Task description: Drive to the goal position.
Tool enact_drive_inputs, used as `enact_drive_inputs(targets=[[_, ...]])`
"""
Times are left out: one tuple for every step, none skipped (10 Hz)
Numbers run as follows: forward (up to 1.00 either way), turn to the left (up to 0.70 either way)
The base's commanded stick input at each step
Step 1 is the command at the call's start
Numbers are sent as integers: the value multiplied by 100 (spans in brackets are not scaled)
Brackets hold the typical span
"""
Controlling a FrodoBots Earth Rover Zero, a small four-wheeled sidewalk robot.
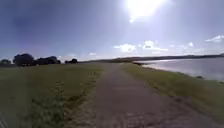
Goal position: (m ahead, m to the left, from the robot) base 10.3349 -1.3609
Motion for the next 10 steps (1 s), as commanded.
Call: enact_drive_inputs(targets=[[70, 5], [70, 5], [70, 5], [70, 5], [70, 5], [70, 5], [70, 5], [70, 5], [70, 5], [70, 5]])
